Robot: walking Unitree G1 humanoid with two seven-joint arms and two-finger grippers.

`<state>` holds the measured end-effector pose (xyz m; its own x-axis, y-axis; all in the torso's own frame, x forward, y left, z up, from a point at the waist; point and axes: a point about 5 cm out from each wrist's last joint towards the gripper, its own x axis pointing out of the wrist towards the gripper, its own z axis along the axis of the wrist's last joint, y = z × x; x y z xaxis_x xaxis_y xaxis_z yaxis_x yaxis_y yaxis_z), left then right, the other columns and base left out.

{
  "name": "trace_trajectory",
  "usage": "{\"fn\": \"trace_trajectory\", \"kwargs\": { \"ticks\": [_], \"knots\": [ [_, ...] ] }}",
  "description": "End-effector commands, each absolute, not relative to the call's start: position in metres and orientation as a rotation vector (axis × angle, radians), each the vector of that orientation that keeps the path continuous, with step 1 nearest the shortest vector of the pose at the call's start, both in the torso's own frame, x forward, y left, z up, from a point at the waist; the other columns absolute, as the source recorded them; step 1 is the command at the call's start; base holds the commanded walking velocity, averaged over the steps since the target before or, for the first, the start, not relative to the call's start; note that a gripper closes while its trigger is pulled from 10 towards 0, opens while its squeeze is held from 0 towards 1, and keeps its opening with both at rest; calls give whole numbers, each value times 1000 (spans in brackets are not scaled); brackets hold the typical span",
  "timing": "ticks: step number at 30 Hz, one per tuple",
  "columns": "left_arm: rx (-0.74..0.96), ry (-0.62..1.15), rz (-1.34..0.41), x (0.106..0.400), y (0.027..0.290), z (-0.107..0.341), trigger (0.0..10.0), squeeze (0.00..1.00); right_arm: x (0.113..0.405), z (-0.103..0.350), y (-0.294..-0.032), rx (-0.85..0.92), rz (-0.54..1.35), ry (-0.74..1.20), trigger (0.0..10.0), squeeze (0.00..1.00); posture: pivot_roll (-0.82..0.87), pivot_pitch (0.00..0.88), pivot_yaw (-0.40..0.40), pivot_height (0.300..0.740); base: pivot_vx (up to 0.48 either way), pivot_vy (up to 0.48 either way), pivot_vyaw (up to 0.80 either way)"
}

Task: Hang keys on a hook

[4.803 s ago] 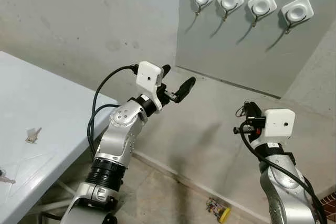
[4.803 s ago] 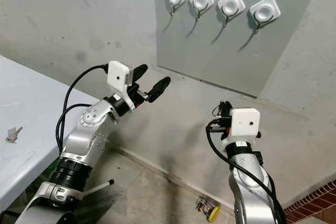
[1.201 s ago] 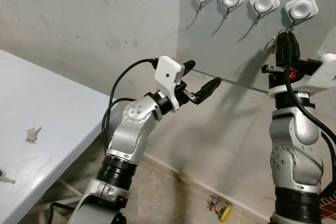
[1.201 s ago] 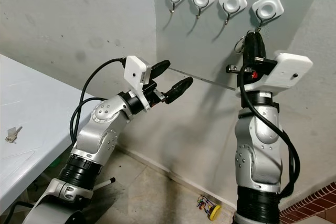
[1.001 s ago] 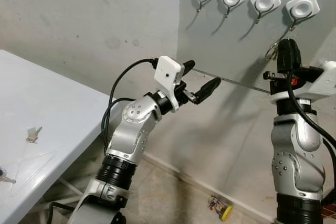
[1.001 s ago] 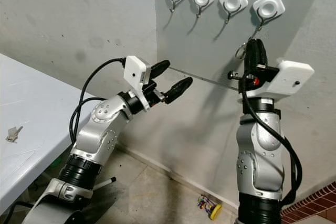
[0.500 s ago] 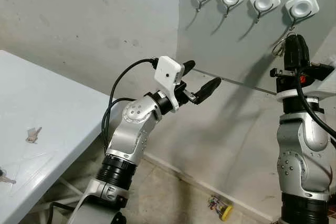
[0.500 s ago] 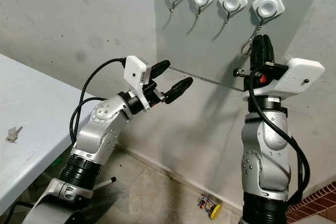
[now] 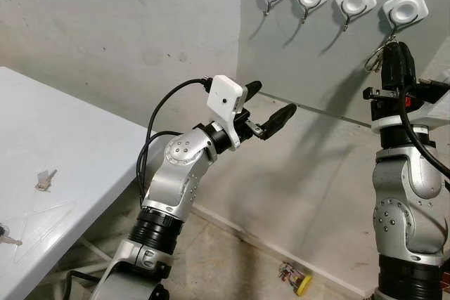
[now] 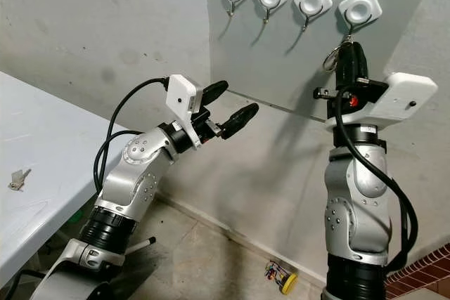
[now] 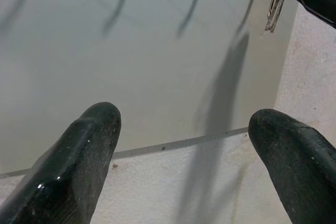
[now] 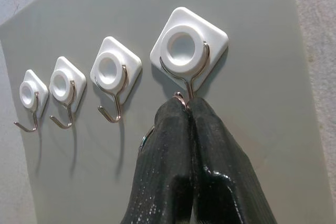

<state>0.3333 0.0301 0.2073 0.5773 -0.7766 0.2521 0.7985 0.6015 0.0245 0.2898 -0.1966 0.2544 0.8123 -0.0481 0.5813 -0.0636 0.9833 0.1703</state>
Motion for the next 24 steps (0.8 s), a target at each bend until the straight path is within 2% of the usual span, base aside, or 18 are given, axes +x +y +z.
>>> {"fn": "trace_trajectory", "kwargs": {
  "ticks": [1, 13, 24],
  "knots": [
    [-86, -265, -940, 332, 28, 212, 10000, 0, 287, 268, -195, 187, 28, -674, 10000, 0, -103, 38, 43, 740, 0, 0, 0],
    [-88, -266, -940, 332, 27, 212, 10000, 0, 290, 273, -197, 237, 34, -670, 10000, 0, -103, 39, 43, 740, 0, 0, 0],
    [-89, -266, -925, 333, 30, 212, 10000, 0, 295, 262, -199, 421, -2, -532, 10000, 0, -99, 54, 37, 740, 0, 0, 0]
  ]
}}
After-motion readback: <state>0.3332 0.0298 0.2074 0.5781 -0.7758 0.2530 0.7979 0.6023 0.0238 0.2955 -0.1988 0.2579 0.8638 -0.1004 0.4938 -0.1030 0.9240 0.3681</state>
